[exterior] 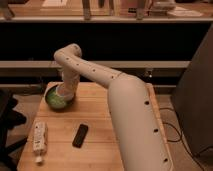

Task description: Place the ceramic cup in the ceramic bowl

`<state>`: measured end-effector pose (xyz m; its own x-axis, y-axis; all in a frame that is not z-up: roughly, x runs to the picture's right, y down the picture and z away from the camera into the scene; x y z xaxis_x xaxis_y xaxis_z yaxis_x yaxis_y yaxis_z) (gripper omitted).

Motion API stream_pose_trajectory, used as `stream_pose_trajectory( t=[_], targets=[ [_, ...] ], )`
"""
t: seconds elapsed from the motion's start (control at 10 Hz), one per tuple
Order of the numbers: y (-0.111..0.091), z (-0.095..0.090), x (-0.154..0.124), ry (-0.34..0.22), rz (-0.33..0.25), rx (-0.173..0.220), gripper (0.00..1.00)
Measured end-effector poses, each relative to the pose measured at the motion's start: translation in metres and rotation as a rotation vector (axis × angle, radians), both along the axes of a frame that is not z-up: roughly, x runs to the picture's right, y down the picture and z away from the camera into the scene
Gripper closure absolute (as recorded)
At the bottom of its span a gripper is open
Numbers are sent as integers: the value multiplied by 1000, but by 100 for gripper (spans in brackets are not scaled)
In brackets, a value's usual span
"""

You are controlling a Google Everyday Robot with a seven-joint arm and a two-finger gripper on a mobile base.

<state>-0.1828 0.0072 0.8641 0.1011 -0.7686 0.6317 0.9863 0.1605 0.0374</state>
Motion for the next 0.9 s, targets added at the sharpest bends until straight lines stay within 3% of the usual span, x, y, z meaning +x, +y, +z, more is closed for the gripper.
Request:
stream_pose_trajectory(
  t=[0.3,0.5,0.9],
  targets=[
    [2,2,1,-3,-2,-2,42],
    [4,4,2,-7,-3,-4,29],
    [7,7,4,-14,-5,-7,21]
  ],
)
